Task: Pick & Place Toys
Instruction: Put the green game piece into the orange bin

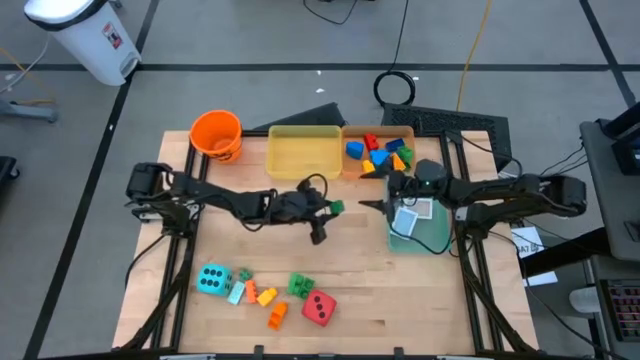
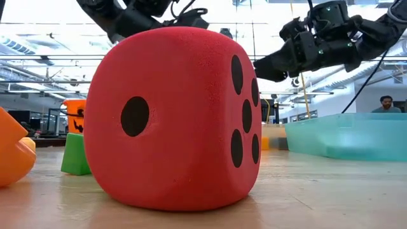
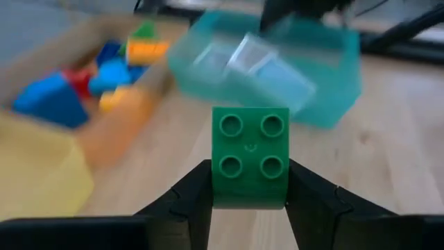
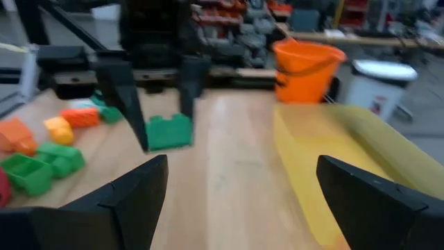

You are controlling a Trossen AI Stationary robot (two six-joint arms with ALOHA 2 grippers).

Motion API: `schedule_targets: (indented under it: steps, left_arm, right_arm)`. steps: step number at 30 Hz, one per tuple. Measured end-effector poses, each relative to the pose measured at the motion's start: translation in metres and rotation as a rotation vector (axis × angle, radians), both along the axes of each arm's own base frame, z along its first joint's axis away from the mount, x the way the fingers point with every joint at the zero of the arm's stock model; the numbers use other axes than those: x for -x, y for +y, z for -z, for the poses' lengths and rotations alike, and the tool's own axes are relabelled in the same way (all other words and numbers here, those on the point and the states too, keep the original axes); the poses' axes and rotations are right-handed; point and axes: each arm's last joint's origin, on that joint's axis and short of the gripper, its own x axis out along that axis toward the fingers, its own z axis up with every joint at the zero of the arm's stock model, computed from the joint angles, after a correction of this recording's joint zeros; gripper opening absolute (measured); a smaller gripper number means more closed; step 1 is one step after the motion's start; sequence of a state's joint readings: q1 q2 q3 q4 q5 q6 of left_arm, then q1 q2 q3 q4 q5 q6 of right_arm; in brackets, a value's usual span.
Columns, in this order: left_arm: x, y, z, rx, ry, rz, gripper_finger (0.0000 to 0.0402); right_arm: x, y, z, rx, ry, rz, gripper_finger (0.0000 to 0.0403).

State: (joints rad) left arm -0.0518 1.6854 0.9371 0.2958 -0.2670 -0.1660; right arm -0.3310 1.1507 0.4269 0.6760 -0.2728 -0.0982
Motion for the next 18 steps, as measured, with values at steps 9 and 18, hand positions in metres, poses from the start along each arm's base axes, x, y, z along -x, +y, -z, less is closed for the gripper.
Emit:
schedule_targets:
  steps: [9,18]
  left_arm:
    - [-0.007,0.011,-0.007,-0.046,-0.097,0.040,0.0154]
    - [-0.006,0.010,-0.007,-0.047,-0.096,0.042,0.0155]
  right_arm:
    - [-0.032,0.011,0.009,-0.019,-0.050,-0.079,0.0336]
    - [-0.061,0.016,0.019,-0.032,-0.013,-0.143,0.0316]
